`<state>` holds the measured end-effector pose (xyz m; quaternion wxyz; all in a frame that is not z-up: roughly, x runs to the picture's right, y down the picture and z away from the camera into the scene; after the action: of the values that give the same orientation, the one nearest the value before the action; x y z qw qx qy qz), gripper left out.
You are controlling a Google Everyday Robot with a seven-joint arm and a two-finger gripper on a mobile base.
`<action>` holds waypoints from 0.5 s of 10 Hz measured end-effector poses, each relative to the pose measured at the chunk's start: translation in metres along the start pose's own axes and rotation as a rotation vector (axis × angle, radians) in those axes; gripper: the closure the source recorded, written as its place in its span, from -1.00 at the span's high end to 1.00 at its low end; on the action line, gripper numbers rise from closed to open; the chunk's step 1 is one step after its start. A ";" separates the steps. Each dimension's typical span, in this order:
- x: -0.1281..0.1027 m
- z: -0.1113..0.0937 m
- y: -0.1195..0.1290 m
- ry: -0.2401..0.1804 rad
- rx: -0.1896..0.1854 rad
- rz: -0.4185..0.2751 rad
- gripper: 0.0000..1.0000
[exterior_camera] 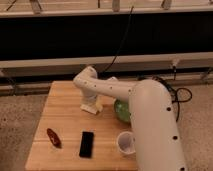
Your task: Place the white sponge in the ceramic bowl
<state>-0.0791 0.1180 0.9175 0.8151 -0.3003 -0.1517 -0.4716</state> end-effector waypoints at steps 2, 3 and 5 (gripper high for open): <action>-0.002 0.004 0.003 -0.013 -0.005 0.001 -0.25; -0.003 0.005 0.005 -0.021 -0.003 0.001 -0.49; -0.005 -0.002 0.006 -0.034 0.008 0.004 -0.85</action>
<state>-0.0763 0.1224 0.9118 0.8146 -0.3052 -0.1670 -0.4641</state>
